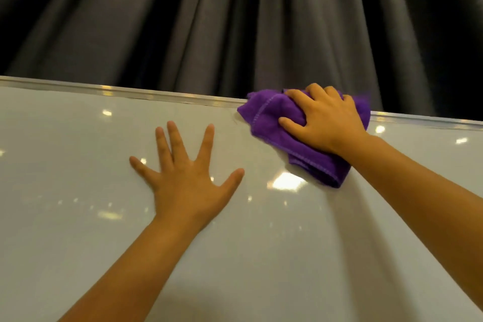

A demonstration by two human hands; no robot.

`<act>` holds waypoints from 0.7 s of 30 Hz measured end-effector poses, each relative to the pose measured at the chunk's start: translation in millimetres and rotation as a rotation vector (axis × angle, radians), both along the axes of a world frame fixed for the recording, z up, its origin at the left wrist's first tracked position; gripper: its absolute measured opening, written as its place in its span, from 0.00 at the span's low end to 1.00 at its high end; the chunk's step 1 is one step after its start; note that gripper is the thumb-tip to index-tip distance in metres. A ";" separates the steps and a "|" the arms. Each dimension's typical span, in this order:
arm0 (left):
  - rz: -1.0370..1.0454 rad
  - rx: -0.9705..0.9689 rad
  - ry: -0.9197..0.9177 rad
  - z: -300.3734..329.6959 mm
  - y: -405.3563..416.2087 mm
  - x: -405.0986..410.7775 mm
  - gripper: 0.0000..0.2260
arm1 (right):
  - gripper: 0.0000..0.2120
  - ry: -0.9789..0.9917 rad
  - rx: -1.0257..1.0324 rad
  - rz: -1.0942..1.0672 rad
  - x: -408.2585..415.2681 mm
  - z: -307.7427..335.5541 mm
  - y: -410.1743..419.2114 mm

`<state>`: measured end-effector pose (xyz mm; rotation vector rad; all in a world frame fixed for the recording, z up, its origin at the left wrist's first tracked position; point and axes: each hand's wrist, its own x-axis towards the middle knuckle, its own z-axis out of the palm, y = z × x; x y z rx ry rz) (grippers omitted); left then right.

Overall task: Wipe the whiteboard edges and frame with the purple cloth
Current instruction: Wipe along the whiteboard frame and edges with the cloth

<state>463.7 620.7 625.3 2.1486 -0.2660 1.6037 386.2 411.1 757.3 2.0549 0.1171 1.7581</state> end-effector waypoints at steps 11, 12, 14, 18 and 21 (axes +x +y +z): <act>-0.003 -0.033 0.029 0.5 -9.8 4.3 0.41 | 0.37 -0.014 0.127 -0.058 -31.8 7.5 -120.9; -0.013 -0.044 0.030 1.7 -10.9 4.5 0.40 | 0.37 -0.018 0.131 -0.060 -30.7 8.0 -119.6; -0.029 -0.072 0.032 3.4 -12.1 4.9 0.41 | 0.37 -0.015 0.132 -0.076 -28.4 8.2 -115.1; -0.002 -0.086 0.024 5.6 -15.6 1.3 0.42 | 0.34 -0.026 0.089 -0.089 -21.9 8.7 -96.6; -0.001 -0.062 -0.017 10.3 -22.8 -6.3 0.39 | 0.31 -0.025 0.042 -0.058 -19.9 10.0 -84.8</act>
